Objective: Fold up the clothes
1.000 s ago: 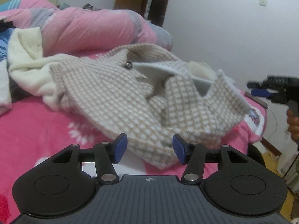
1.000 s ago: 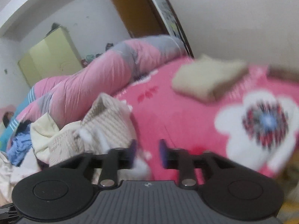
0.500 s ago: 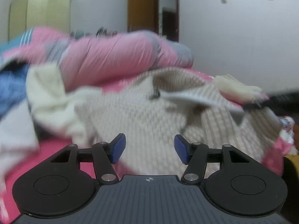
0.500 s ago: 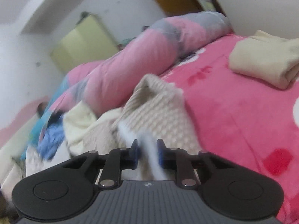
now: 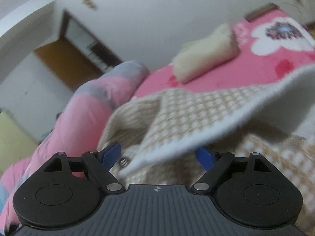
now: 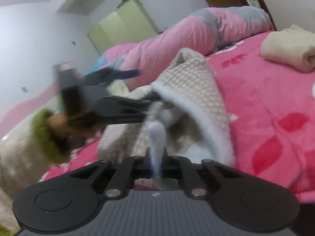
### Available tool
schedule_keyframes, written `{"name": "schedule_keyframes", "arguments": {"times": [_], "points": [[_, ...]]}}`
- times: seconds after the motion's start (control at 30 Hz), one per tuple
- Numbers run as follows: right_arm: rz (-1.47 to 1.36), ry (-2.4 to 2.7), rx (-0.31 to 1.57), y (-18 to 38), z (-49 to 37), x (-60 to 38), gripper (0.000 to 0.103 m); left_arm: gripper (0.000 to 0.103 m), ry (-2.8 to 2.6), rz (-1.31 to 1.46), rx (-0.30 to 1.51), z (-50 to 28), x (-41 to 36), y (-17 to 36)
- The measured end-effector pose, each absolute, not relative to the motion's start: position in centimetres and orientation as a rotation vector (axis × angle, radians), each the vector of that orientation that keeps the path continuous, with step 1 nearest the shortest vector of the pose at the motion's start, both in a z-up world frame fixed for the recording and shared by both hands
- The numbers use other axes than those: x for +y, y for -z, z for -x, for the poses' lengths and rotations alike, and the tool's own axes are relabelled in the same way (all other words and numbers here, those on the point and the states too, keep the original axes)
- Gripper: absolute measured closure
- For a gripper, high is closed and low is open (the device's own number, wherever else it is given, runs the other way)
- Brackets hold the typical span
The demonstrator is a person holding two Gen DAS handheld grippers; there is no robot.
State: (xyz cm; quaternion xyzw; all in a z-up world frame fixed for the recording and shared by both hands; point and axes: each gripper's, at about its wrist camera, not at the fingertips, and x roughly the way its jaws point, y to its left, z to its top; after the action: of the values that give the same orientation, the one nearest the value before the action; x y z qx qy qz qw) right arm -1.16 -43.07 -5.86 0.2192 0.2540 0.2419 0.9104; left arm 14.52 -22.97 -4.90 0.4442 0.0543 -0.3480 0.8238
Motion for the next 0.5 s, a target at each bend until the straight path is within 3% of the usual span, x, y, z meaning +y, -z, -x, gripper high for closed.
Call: {"name": "schedule_keyframes", "arguments": {"times": [0.13,0.27,0.33,0.37,0.4,0.5], "points": [[-0.419,-0.544,0.514,5.8,2.1,-43.3,0.096,0.021,0.779,-0.996,0.102,-16.2,-25.7,6.2],[-0.336,-0.585,0.508,4.1,2.3,-44.2,0.091,0.031,0.757,-1.005,0.099,-18.3,-27.9,6.8],[-0.278,-0.561,0.468,2.4,2.6,-45.4,0.069,0.032,0.76,-0.957,0.091,-19.2,-28.4,6.0],[-0.27,-0.533,0.428,1.7,2.8,-46.1,0.05,0.036,0.762,-0.931,0.083,-19.5,-28.6,5.5],[-0.277,-0.506,0.374,1.0,3.0,-47.2,0.042,0.038,0.758,-0.907,0.074,-19.7,-28.8,5.1],[-0.393,-0.435,0.296,0.4,1.6,-50.0,0.033,0.046,0.753,-0.829,0.084,-20.7,-29.5,4.4]]}}
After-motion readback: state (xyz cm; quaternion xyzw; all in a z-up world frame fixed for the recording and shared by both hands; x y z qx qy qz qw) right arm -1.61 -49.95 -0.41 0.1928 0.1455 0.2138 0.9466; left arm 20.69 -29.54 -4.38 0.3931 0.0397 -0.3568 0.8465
